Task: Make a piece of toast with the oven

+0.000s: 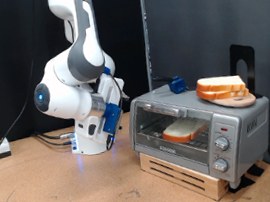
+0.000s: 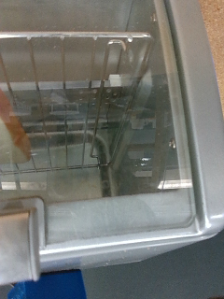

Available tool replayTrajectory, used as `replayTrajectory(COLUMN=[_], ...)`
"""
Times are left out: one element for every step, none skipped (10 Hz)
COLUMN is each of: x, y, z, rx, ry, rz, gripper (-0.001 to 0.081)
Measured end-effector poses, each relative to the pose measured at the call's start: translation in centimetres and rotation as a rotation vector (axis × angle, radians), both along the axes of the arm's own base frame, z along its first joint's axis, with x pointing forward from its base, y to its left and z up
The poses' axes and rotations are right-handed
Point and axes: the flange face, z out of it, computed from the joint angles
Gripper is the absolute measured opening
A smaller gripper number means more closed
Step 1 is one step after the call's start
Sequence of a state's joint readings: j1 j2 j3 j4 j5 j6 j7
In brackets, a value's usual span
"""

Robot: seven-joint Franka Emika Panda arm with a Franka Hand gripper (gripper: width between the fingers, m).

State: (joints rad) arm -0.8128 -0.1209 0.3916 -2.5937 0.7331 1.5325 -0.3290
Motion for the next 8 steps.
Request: replayTrajectory(x=[0.6,1.5,2.4,3.5,4.4,5.4,6.4,6.3], y=[-0.6,-1.5,-2.4,-3.2,-4.1,-4.8,-5.3,-5.2], z=[0.2,0.3,0.3,0.3,0.2,0.0,-0.7,-0.7], rx=[0.01,0.021,0.031,0.037,0.041,0.046,0.077,0.075], ry=[-0.024,-0.036,-0.033,-0.023,-0.015,-0.003,0.022,0.021], rz=[0.0,-0.011,-0.032,-0.057,-0.076,-0.08,-0.066,-0.066], gripper=[0.0807,0.0807,0.0807,0.0807,0.0807,0.0807,0.0807,0.0807])
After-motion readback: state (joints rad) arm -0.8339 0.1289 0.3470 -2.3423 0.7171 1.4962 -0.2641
